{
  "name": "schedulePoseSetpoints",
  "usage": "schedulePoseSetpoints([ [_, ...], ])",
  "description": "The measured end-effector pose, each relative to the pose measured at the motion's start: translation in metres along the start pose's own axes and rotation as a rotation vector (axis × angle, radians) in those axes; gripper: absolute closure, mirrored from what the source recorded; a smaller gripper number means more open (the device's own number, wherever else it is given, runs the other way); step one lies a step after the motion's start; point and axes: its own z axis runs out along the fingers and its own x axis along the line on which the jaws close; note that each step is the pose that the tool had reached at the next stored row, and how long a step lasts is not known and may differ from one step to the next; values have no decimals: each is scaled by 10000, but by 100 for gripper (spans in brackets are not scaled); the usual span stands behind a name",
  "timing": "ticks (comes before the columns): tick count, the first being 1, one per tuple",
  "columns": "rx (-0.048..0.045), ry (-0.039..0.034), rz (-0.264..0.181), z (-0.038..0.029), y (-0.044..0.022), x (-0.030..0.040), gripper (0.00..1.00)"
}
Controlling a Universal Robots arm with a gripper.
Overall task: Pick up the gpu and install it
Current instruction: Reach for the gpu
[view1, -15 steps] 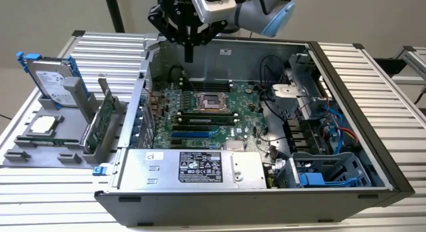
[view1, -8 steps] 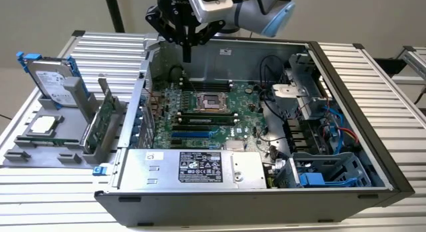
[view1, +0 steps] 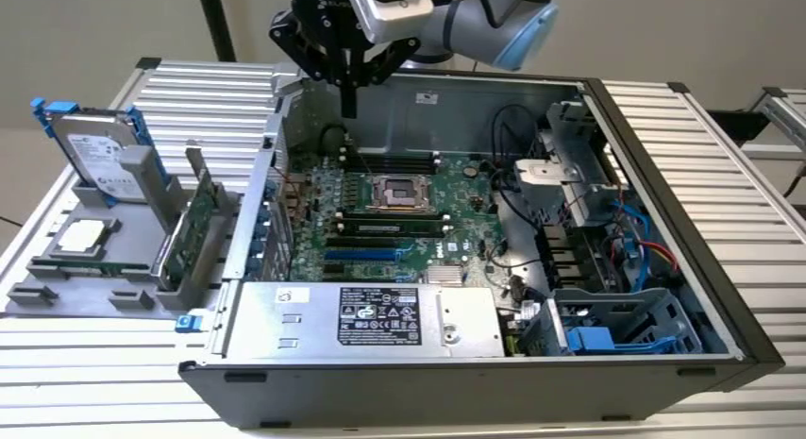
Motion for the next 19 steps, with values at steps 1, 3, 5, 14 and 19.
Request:
schedulePoseSetpoints([
  [1, -1, -1, -5, 0, -1, 12, 100],
  [3, -1, 0, -15, 0, -2, 36, 100],
  [5, -2, 0, -24, -1, -4, 61, 100],
  [14, -2, 3, -74, -3, -11, 169, 100],
  [19, -3, 4, -99, -4, -15, 227, 100],
])
